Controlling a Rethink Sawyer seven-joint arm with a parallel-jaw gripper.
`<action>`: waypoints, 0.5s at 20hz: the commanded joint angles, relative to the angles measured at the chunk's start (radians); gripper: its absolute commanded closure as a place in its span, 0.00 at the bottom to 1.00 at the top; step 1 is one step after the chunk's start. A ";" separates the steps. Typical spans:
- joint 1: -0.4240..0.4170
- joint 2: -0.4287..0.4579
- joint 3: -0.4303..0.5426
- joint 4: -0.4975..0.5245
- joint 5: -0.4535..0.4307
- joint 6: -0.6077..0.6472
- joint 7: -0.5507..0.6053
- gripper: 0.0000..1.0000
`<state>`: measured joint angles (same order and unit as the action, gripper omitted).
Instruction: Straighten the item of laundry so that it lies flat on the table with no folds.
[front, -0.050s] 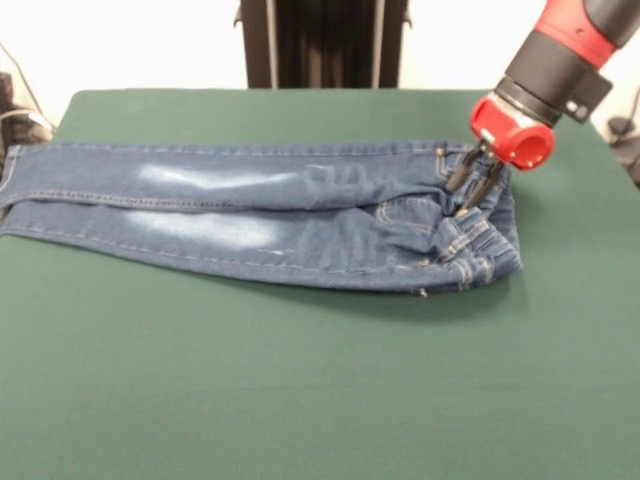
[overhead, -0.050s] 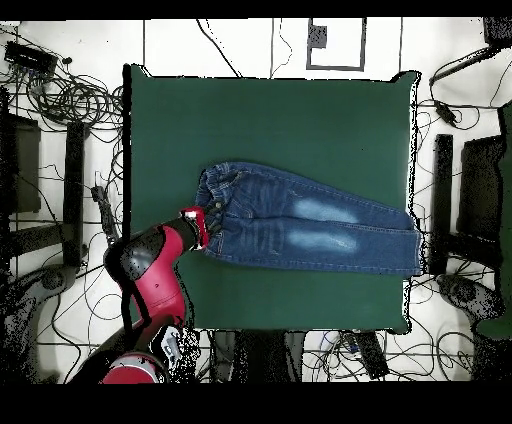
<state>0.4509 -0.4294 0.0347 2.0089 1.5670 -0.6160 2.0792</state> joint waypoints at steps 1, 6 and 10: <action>-0.015 0.048 0.043 -0.005 -0.031 0.017 -0.223 0.00; -0.021 0.063 0.049 -0.022 -0.071 0.051 -0.199 1.00; -0.022 0.075 0.063 -0.040 -0.097 0.068 -0.165 1.00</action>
<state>0.4459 -0.4226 0.0337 2.0064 1.5157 -0.6165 2.0792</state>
